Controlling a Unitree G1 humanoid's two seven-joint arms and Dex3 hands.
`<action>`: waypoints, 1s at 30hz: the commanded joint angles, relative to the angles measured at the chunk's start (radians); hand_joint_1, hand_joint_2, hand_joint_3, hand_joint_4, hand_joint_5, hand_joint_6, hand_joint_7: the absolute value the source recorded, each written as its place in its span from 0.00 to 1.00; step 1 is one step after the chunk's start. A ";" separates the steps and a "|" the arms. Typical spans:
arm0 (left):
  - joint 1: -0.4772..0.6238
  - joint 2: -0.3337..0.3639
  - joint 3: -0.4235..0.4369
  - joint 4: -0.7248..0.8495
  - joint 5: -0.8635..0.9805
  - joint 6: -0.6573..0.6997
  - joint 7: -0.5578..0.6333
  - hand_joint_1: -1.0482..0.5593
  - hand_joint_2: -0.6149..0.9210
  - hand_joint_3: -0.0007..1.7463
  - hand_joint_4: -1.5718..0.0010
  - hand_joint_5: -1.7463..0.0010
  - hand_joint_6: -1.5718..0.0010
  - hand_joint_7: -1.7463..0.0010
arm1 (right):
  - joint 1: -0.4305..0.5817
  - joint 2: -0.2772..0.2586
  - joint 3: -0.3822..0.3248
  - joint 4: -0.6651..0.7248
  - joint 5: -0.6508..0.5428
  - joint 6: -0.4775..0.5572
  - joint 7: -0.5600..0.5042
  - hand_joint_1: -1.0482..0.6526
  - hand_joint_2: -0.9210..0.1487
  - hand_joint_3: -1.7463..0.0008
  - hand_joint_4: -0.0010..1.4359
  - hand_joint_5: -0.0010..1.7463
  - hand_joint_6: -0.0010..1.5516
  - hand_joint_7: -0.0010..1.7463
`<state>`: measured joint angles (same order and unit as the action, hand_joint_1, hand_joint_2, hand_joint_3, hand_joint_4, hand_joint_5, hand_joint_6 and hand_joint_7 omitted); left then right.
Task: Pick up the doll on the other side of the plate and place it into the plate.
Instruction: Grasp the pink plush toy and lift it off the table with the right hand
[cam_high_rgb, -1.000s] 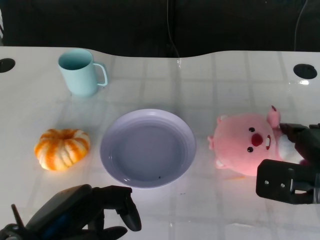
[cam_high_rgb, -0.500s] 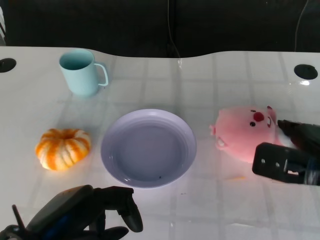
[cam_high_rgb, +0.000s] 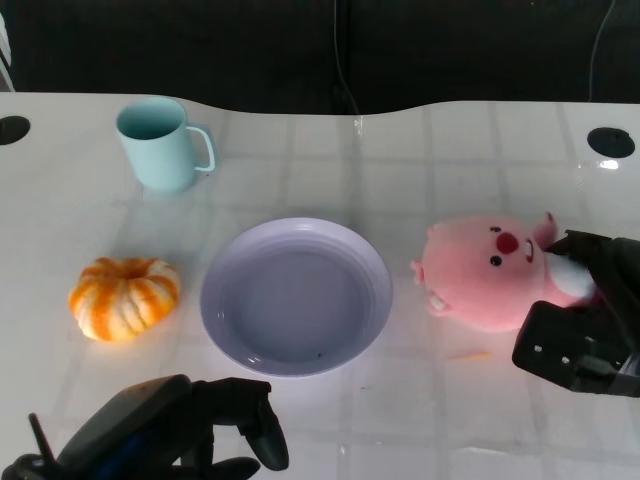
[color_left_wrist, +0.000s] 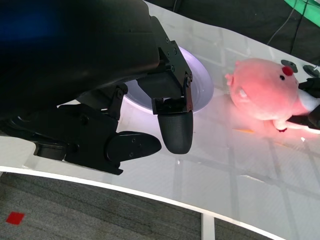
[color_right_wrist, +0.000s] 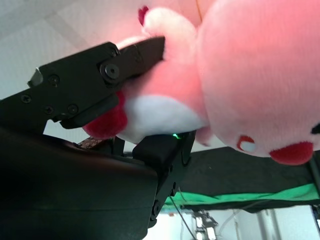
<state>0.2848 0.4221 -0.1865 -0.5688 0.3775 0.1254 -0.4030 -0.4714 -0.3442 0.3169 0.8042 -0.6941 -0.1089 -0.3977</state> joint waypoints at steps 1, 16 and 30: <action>0.008 0.004 0.001 -0.021 0.004 0.004 0.001 0.55 0.96 0.30 0.55 0.02 0.55 0.39 | 0.004 -0.017 0.002 -0.020 0.002 -0.006 -0.024 0.52 0.33 0.58 0.60 1.00 0.50 0.88; 0.019 0.005 -0.001 -0.024 0.011 0.011 0.002 0.56 0.95 0.31 0.56 0.03 0.56 0.38 | 0.040 0.014 -0.030 -0.247 0.075 -0.004 0.037 0.51 0.53 0.28 0.62 1.00 0.48 0.99; 0.014 -0.004 -0.007 -0.006 0.011 0.005 0.010 0.56 0.94 0.33 0.56 0.04 0.56 0.38 | -0.053 0.112 -0.010 -0.397 0.108 0.014 0.207 0.53 0.57 0.26 0.66 1.00 0.49 1.00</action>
<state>0.2964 0.4164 -0.1952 -0.5833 0.3869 0.1334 -0.4026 -0.4947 -0.2379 0.3028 0.4231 -0.5918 -0.1053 -0.2082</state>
